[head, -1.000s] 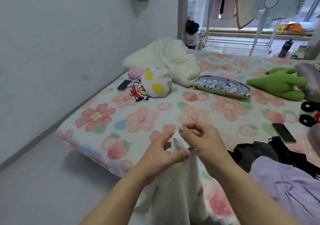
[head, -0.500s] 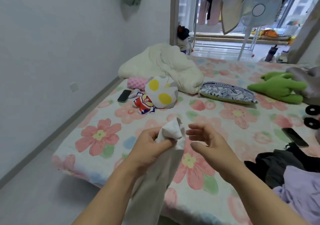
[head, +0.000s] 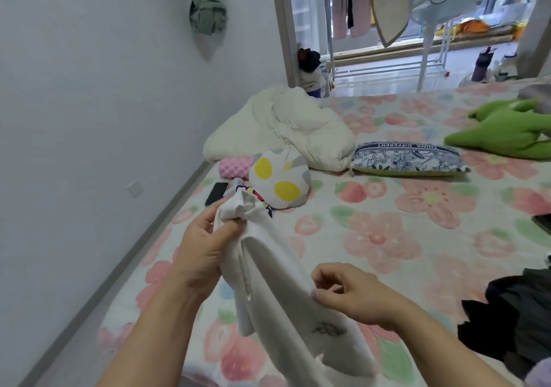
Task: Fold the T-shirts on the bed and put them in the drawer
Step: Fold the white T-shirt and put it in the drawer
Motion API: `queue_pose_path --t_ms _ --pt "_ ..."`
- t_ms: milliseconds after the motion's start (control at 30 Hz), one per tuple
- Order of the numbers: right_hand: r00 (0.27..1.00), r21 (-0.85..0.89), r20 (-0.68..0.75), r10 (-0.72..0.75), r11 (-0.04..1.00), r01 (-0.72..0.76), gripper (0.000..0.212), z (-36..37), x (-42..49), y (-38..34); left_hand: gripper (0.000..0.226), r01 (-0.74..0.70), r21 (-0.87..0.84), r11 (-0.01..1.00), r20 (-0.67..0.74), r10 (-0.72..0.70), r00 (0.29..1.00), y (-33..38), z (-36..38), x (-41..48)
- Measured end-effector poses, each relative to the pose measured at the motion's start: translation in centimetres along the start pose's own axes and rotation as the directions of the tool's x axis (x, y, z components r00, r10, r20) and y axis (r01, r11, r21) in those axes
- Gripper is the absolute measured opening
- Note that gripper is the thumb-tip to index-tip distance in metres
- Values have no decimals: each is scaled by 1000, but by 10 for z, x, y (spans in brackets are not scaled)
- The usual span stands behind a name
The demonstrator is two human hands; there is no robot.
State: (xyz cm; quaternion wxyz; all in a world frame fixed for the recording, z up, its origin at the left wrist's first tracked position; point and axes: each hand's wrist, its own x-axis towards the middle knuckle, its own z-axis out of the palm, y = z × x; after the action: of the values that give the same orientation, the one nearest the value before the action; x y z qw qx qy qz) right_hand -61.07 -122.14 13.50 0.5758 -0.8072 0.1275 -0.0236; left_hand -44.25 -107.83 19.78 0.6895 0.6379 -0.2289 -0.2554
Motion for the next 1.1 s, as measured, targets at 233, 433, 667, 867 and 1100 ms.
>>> queue_pose_path --t_ms 233,433,667,867,1100 --pt "903 29 -429 -1 999 15 9 -17 25 -10 32 28 148 989 -140 -7 990 -19 -17 32" --pt "807 -61 -588 -59 998 28 17 -9 31 -28 55 333 25 942 235 -330 914 -17 -27 43" --pt "692 -45 -717 -76 997 62 24 24 31 -42 52 351 440 827 410 -533 741 -40 -3 26" --pt "694 50 -719 -21 995 82 22 41 27 -43 46 246 153 957 601 -288 745 -62 25 7" --pt "720 68 -692 48 998 0 23 45 27 -41 17 289 12 957 352 -275 895 -58 25 17"
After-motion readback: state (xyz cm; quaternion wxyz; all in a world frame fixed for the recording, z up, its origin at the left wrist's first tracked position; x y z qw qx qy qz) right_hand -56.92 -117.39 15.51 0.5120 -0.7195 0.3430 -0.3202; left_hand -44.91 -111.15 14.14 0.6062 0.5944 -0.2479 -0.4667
